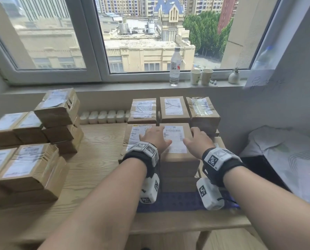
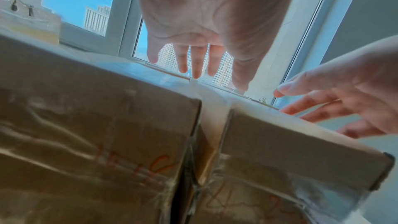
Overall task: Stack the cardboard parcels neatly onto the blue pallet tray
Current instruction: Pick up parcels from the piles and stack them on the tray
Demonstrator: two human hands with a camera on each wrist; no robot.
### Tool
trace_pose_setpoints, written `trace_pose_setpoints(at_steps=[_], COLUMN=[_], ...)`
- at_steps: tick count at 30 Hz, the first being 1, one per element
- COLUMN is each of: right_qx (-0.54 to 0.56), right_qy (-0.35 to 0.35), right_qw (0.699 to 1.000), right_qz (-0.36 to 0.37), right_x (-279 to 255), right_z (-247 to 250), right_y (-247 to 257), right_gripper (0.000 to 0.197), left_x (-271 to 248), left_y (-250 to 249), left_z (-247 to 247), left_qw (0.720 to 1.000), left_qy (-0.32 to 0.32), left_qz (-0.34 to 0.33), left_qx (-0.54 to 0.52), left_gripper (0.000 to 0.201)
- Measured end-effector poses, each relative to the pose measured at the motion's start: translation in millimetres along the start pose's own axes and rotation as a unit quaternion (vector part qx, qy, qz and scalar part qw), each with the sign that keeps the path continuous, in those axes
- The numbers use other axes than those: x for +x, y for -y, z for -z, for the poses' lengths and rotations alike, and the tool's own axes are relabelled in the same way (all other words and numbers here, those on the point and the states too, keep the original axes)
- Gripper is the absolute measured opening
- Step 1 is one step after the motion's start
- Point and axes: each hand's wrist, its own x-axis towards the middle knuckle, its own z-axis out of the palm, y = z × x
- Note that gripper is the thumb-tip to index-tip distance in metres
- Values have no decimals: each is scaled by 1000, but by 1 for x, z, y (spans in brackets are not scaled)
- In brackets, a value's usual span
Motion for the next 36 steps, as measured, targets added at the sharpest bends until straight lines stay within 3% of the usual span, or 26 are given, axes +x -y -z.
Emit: trace_pose_setpoints(at_steps=[4, 9, 22, 36], right_qx=[-73, -139, -155, -189], right_qy=[-25, -40, -4, 48], right_qw=[996, 982, 966, 943], right_qz=[40, 121, 205, 270], right_x=[-18, -42, -79, -134], right_z=[9, 5, -38, -155], right_y=[13, 34, 114, 264], right_gripper=[53, 45, 40, 40], left_x=[-17, -46, -95, -156], left_y=[10, 42, 121, 280], left_z=[15, 26, 63, 127], left_qw=[1000, 999, 994, 988], left_qy=[-1, -25, -44, -60], left_qz=[-6, 35, 92, 144], left_qx=[3, 3, 36, 16], left_gripper=[59, 57, 52, 44])
